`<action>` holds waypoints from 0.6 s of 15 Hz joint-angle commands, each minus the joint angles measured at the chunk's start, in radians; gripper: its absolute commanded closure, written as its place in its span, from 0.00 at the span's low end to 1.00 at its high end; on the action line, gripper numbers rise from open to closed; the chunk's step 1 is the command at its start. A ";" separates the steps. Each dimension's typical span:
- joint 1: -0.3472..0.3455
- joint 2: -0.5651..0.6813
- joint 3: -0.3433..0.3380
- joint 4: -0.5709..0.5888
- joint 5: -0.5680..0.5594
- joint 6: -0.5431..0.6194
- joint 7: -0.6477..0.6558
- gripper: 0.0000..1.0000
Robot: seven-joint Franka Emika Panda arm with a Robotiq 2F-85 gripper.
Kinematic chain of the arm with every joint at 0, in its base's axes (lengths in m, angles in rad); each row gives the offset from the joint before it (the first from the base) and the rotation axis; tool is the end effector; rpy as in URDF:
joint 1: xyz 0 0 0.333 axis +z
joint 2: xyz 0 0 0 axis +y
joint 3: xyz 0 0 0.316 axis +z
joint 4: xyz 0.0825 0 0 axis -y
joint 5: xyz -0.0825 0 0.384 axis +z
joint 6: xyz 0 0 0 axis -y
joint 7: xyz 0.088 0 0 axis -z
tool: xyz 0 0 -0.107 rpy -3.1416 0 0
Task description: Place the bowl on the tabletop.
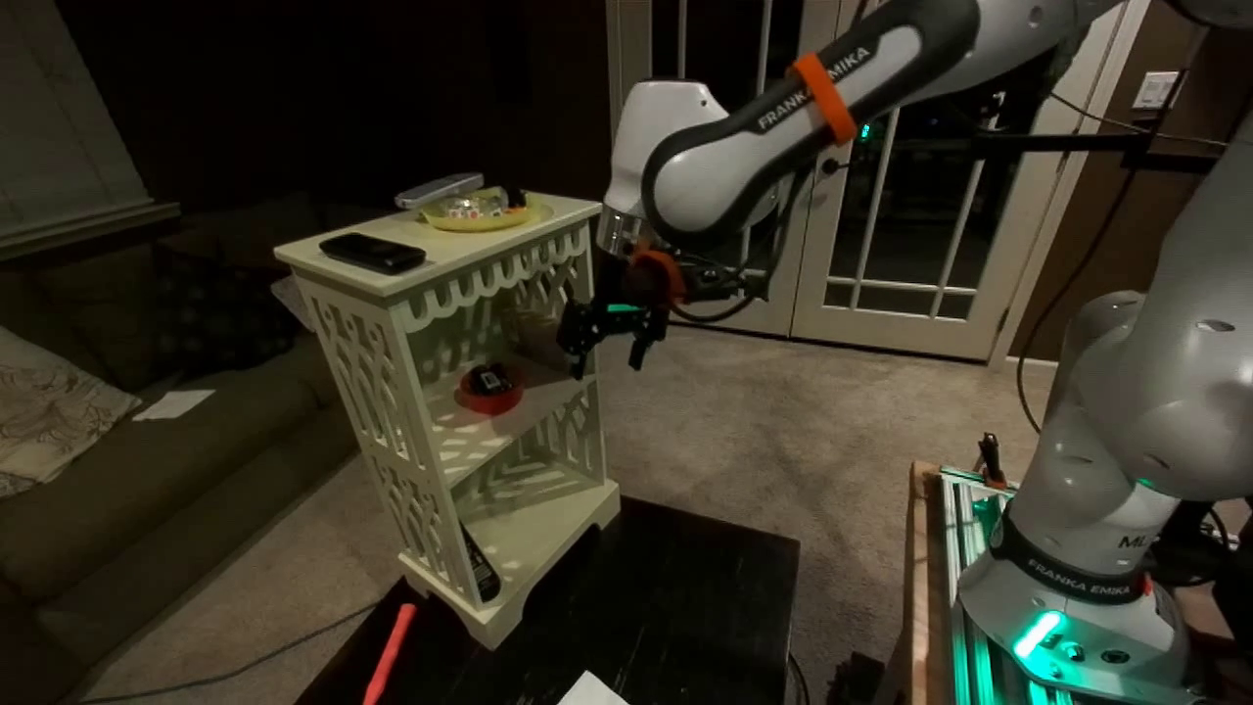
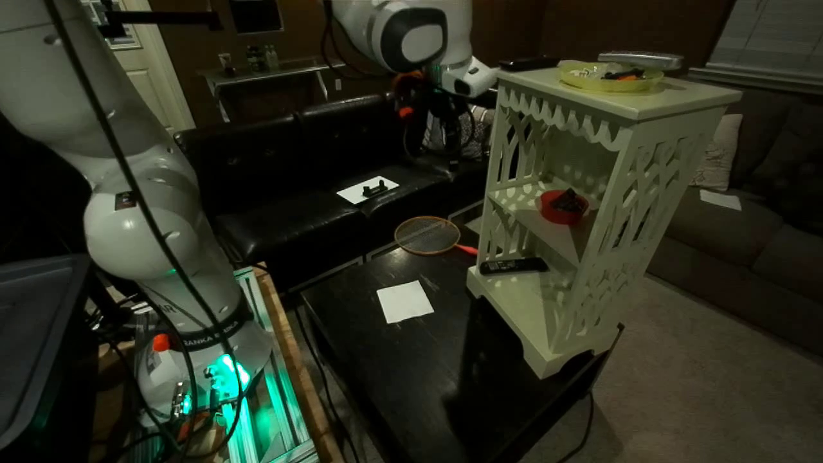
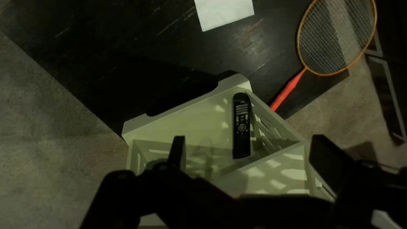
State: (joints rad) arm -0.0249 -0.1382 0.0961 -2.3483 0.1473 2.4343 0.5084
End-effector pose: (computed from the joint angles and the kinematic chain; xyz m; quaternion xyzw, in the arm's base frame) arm 0.5039 0.0369 0.4094 -0.9569 0.2638 -0.0935 0.0771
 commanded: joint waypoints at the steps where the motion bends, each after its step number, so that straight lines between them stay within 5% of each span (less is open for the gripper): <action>1: 0.007 0.126 -0.063 0.075 0.184 0.114 -0.059 0.00; 5: 0.004 0.214 -0.084 0.069 0.482 0.378 -0.262 0.00; 6: -0.025 0.226 -0.045 0.084 0.564 0.422 -0.334 0.00; 7: 0.002 0.195 -0.085 0.055 0.438 0.353 -0.234 0.00; 9: -0.005 0.210 -0.081 0.055 0.458 0.371 -0.261 0.00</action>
State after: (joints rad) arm -0.0298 0.0719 0.0155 -2.2930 0.6054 2.8055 0.2473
